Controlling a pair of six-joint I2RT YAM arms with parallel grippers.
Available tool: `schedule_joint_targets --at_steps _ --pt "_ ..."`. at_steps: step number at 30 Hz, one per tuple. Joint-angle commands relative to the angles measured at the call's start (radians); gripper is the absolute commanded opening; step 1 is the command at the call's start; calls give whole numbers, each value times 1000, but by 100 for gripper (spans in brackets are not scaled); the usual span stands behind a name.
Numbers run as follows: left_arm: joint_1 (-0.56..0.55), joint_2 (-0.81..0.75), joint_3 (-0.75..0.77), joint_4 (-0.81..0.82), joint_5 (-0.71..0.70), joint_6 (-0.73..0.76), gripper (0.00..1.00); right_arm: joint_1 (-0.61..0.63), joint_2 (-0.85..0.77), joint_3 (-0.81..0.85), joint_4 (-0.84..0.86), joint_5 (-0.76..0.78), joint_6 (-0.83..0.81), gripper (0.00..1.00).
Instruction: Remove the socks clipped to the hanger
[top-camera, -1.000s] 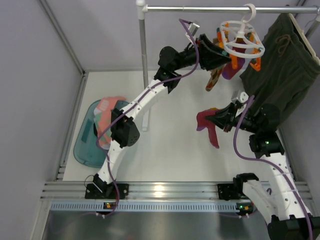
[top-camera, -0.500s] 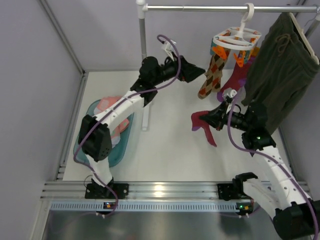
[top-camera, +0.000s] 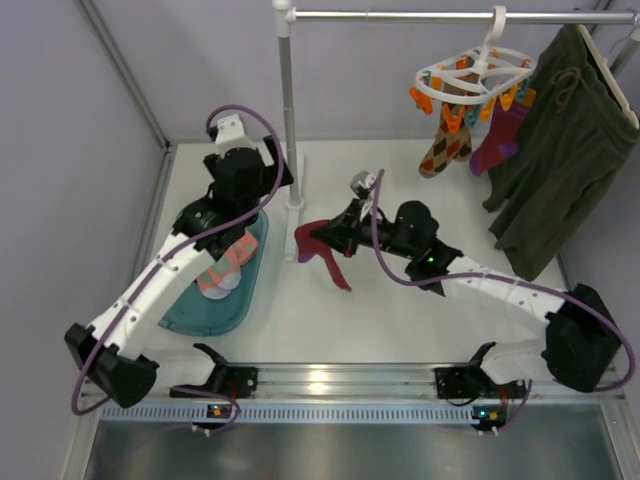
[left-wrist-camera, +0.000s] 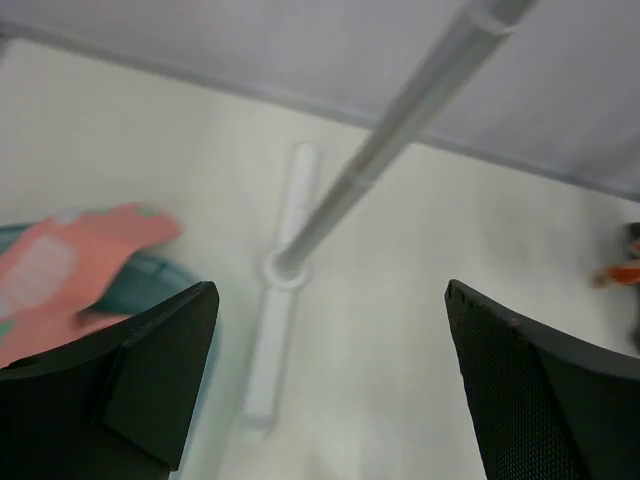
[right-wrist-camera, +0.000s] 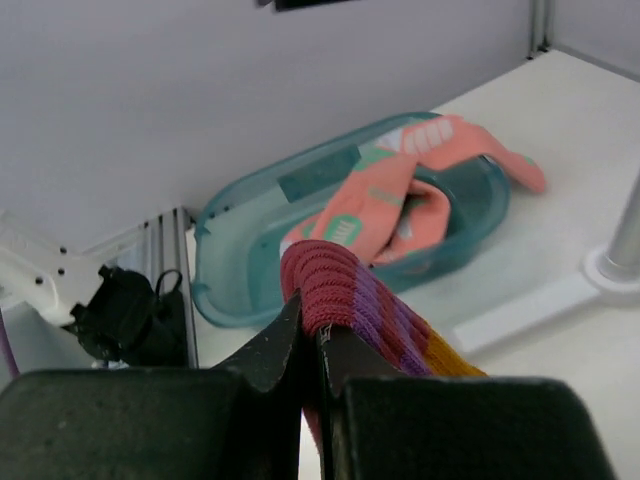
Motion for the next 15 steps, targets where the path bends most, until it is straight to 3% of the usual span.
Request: schedule_joint_targets --at_steps 1,3,9,12,15 --pt "-1 -170 -37 -310 -318 -3 99 100 144 132 299 136 107 0" --pt "-1 -250 -28 -375 -370 0 98 142 272 189 405 136 137 0" --pt "-1 -394 63 -544 -437 43 99 203 597 522 503 50 206 0" --pt "-1 -443 64 -563 -429 69 99 232 764 717 488 -5 230 0" --pt "-1 -466 37 -578 -426 90 99 261 934 1005 329 -5 159 1"
